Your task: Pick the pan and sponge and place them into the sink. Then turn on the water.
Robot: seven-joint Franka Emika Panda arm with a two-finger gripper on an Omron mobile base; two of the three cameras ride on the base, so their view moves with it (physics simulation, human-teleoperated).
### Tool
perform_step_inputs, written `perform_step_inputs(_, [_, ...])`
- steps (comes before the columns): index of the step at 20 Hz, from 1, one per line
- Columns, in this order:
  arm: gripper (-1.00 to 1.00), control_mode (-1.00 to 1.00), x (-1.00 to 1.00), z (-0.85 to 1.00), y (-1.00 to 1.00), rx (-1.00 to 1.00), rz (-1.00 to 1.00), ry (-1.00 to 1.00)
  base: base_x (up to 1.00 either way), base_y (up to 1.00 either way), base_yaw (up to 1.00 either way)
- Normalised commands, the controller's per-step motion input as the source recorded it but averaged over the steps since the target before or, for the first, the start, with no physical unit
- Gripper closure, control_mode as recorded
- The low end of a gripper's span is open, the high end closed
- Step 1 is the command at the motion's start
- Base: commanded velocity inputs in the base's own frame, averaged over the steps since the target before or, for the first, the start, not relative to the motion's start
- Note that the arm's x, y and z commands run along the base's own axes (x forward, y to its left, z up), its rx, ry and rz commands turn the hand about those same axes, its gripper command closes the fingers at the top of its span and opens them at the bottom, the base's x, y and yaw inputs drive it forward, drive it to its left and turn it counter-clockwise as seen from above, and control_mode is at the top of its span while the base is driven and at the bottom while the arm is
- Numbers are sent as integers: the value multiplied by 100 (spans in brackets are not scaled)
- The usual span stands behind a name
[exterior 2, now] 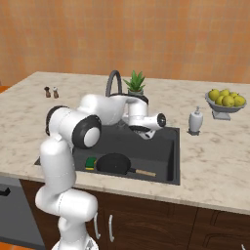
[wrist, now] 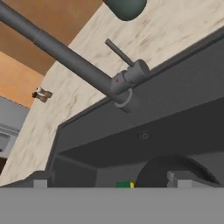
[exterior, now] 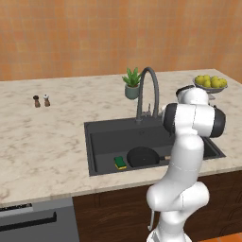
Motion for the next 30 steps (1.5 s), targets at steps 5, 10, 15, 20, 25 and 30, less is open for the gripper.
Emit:
perform_step_inputs(5, [-100, -100, 51, -1, 0, 0, 0, 0, 0, 0, 0])
perform_step_inputs(10, [-100, -100, 42, -4, 0, 2, 0, 0, 0, 0, 0])
perform_step_inputs(15, [-100, -100, 23, -25, 10, 0, 0, -6, 0, 0, 0])
perform_step_inputs(20, [-100, -100, 2, -21, 25, 0, 0, -8, 0, 0, 0])
perform_step_inputs(25, [-100, -100, 14, 0, 5, 2, 0, -2, 0, 0, 0])
perform_step_inputs(30, [-100, -100, 37, 0, 0, 1, 0, 0, 0, 0, 0])
